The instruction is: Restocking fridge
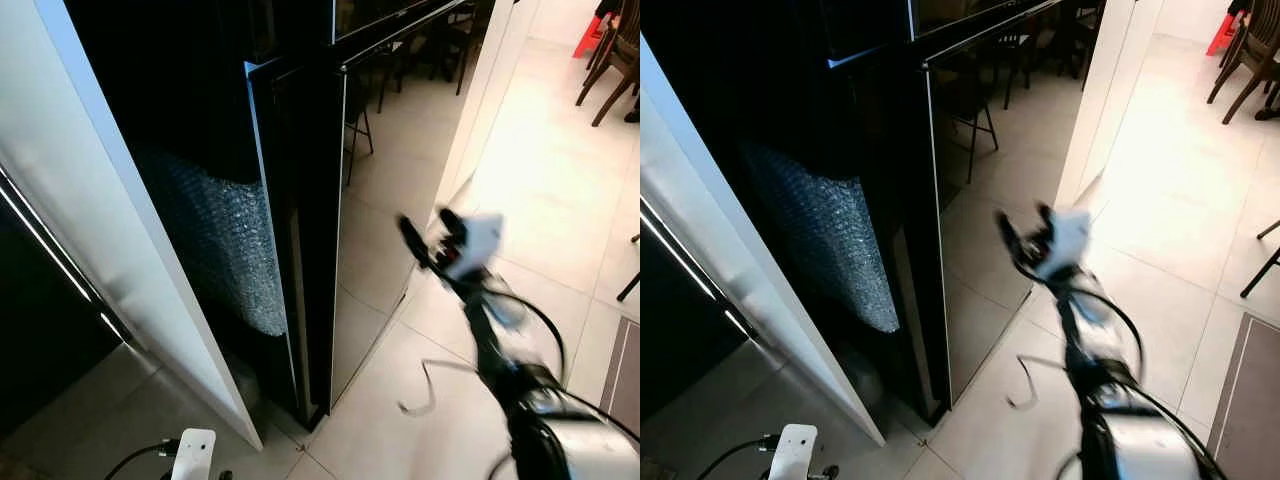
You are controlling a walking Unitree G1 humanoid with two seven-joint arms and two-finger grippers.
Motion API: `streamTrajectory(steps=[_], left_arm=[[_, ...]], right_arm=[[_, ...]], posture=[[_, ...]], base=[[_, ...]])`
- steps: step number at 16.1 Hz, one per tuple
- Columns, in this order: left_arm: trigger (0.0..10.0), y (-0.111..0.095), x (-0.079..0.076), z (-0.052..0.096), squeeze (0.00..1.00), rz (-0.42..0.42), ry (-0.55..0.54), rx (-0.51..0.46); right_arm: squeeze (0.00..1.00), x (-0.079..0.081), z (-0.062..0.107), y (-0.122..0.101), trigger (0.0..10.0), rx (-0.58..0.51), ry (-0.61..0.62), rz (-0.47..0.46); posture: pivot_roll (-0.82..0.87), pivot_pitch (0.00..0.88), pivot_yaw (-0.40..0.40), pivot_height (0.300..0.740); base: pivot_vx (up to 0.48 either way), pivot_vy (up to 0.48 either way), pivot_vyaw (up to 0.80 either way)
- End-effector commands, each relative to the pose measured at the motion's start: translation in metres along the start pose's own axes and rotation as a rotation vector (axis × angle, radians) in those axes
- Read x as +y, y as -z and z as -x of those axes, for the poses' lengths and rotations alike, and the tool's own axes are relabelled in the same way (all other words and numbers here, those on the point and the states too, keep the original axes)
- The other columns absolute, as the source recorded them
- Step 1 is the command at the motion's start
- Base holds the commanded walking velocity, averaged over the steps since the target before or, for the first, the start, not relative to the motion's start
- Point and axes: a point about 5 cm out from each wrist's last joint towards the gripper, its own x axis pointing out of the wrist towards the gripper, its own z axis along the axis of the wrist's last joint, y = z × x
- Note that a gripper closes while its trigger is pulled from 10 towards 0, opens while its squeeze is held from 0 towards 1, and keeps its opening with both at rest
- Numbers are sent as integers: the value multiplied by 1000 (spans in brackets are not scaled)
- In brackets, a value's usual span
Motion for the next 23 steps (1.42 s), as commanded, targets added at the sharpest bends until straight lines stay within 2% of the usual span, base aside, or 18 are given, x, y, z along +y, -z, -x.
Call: streamTrajectory(steps=[1,2,3,4,5,6,7,9,10,12,14,16,19,23], left_arm=[[10000,6,1,1,0,-6,1,33],[10000,7,2,1,0,-7,1,35],[10000,8,2,1,0,-7,0,38],[10000,8,3,1,0,-7,0,38],[10000,9,4,1,0,-10,-2,40],[10000,10,4,2,0,-14,-1,44],[10000,13,4,2,0,-14,0,52],[10000,15,3,3,0,-14,2,60],[10000,15,3,3,0,-15,3,61],[10000,16,3,3,0,-20,9,63],[10000,17,2,3,0,-24,8,64],[10000,19,6,4,0,15,-13,70],[10000,23,8,5,0,10,-17,82],[10000,12,10,2,0,15,-24,54]], right_arm=[[0,-11,16,22,10000,91,82,-44],[0,-16,31,41,10000,175,137,-65],[0,-21,61,74,10000,341,220,-99],[0,-21,69,83,10000,387,242,-103],[0,-18,88,102,10000,500,278,-117],[0,-13,114,127,10000,665,327,-128],[0,-2,142,149,10000,797,350,-186],[0,15,177,172,10000,972,335,-154],[0,20,186,177,10000,1001,334,-152],[0,23,193,180,10000,995,345,-170],[0,26,195,181,10000,1000,329,-169],[0,26,197,182,10000,1004,379,-186],[0,27,197,182,10000,1012,365,-181],[0,27,194,182,10000,1015,366,-180]], posture=[[-52,2,20,740],[-52,1,22,740],[-51,0,21,740],[-51,0,21,740],[-50,0,23,740],[-51,0,24,740],[-45,0,24,740],[-36,0,24,740],[-33,0,23,740],[-36,0,25,740],[-44,0,25,740],[-40,0,22,740],[-33,0,22,740],[-34,0,25,740]], base=[[0,0,0],[0,0,0],[0,0,0],[0,0,0],[0,0,0],[0,0,0],[0,0,0],[0,0,0],[0,0,0],[0,0,0],[0,0,788],[0,0,784],[0,0,785],[0,0,786]])
